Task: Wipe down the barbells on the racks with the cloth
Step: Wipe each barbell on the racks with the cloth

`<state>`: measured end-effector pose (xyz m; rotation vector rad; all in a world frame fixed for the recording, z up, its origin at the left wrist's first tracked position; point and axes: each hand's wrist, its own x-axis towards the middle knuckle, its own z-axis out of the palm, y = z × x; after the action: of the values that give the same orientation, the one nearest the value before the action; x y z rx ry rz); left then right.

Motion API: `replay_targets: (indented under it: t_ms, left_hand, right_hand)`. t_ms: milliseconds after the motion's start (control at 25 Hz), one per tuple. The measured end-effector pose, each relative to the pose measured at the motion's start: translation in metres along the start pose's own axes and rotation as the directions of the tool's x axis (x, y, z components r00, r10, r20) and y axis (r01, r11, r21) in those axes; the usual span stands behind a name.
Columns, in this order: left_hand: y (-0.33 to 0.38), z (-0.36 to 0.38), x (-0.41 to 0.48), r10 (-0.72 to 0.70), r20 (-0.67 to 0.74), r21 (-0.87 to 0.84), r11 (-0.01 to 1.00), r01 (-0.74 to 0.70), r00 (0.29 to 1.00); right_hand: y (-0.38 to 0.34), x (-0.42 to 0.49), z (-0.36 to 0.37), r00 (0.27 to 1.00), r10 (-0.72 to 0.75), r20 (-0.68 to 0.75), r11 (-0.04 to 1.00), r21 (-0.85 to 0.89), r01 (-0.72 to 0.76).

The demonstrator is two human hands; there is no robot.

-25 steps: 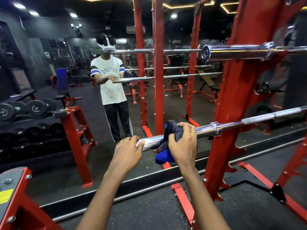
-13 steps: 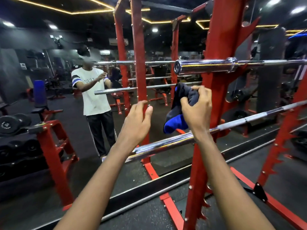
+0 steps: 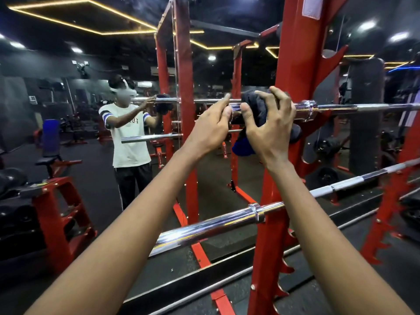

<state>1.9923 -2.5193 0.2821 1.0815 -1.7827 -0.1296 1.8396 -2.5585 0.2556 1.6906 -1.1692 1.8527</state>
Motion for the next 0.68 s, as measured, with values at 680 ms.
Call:
replay_targets:
  t_ms: [680]
  left_hand:
    - [-0.008,0.011,0.006,-0.046,-0.103,-0.06,0.997,0.04,0.994]
  right_hand:
    - [-0.002,-0.004,0.007,0.987,-0.143,-0.071,0.986,0.077,0.148]
